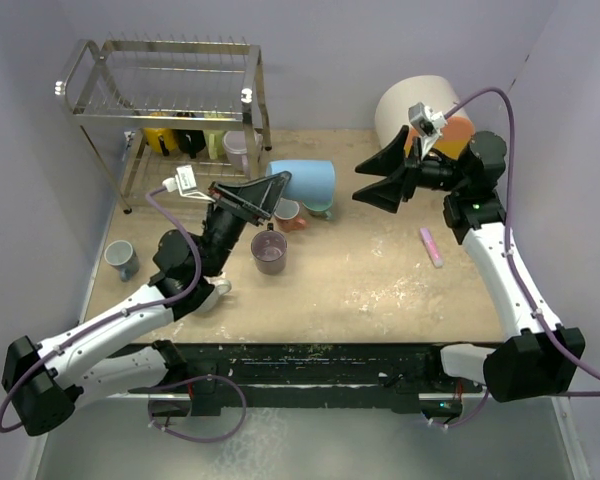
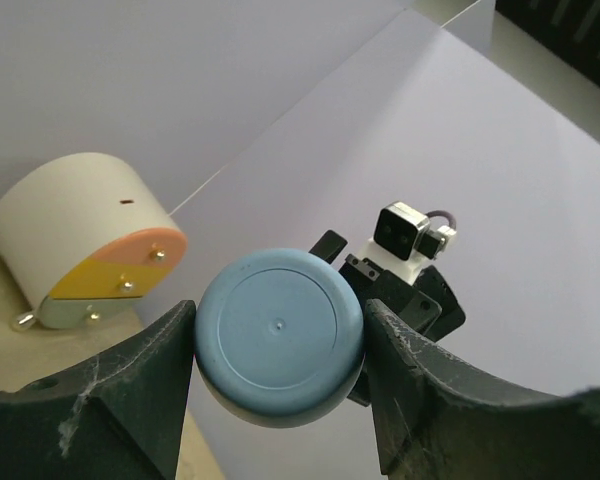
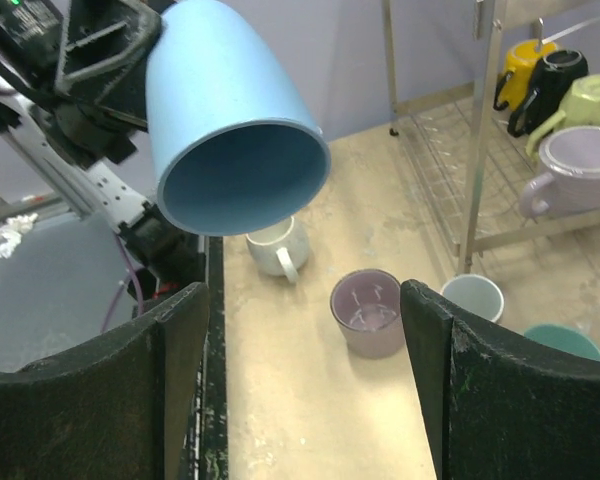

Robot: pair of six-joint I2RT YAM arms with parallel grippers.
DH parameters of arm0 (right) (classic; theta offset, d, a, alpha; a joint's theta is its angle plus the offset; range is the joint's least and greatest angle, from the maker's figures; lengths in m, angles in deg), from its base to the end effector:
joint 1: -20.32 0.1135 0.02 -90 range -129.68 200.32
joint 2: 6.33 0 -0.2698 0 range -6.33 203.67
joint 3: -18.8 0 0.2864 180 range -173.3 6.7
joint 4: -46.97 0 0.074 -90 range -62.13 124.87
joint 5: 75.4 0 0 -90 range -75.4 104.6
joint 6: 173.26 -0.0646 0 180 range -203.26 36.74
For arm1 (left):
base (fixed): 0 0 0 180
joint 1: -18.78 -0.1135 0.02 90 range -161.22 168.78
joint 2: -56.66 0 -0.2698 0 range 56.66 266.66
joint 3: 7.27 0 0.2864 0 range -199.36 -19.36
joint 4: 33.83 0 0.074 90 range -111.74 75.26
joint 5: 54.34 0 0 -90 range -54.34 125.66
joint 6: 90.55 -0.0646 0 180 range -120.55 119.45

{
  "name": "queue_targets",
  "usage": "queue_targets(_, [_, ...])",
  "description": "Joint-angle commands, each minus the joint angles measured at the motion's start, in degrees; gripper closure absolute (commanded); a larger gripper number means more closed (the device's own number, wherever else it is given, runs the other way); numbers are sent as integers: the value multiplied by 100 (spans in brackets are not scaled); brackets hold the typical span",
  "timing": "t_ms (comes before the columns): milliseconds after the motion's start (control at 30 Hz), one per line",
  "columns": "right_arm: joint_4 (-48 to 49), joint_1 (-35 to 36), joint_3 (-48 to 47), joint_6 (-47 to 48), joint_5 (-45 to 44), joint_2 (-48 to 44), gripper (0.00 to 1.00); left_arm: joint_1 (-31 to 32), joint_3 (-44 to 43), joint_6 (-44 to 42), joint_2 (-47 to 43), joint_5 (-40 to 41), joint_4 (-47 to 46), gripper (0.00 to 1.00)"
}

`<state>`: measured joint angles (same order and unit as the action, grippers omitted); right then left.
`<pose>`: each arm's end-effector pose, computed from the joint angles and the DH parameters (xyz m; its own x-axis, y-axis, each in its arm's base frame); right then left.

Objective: Load the cups into the dish rack
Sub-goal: Pick up the cup at the center of the board.

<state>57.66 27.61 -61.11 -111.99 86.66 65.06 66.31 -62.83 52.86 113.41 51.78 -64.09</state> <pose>0.2955 0.0998 0.4425 -0.1610 0.1287 -0.9785 -0.9726 0.1479 0.1794 0.2005 -0.1925 0.3993 -0.2419 -0.8782 -0.4127 0.5881 0.2056 -0.7822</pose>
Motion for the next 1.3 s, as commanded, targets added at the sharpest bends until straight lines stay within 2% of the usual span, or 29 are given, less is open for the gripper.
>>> queue_targets(0, [-1337,-123,-12,1790,130,-165,21,-67,-115,-707,-388,-262,829,100])
queue_targets(167, [-2117,-253,221,2829,-51,-123,20,-93,-434,-1888,-790,-314,2396,100])
queue_targets(300, [-2200,-361,650,3246,-165,-129,20,-112,-822,-2653,-1014,38,3775,100])
queue_targets(500, [-2261,-531,1238,3951,-568,-253,19,-130,-1081,-3255,-1213,637,4905,100])
queue_targets(867, [-2554,-597,1466,4643,-824,-248,19,-334,-1424,-4251,-932,1166,5697,100])
queue_targets(1067, [-2717,-641,1437,4883,-957,-220,20,-1125,-1364,-4549,-735,678,5555,100])
queue_targets(1267, [-2797,-687,1424,4993,-1048,-266,20,-1631,-1137,-4891,-396,595,5105,100])
